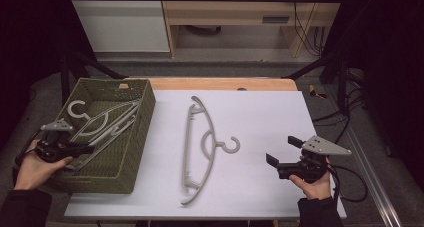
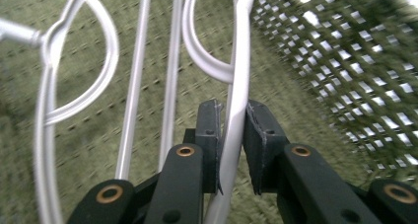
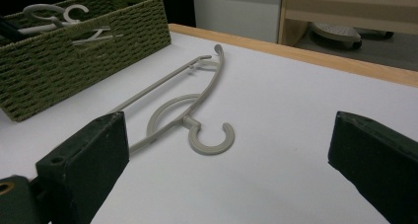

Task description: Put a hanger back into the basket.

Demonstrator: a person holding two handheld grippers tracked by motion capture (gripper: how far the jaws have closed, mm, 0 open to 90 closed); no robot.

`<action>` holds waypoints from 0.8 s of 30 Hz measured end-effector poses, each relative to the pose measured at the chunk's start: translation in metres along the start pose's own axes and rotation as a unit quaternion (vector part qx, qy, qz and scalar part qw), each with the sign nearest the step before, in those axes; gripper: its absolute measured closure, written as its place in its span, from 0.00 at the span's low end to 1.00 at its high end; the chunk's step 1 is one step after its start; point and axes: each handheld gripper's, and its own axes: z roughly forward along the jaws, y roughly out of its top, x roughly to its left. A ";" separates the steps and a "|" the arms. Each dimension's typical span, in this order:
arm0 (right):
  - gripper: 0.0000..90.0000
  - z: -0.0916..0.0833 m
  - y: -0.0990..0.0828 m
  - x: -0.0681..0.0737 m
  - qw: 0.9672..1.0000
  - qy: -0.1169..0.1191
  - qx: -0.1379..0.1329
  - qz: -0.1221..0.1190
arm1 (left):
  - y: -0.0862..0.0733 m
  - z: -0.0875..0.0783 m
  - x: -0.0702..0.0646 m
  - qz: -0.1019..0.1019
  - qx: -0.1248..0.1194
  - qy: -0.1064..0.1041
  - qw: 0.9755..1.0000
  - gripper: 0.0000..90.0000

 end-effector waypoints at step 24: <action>0.03 0.001 -0.001 0.000 1.000 0.000 0.002 -0.004 | 0.005 -0.007 0.028 -0.056 0.013 0.158 0.986 0.83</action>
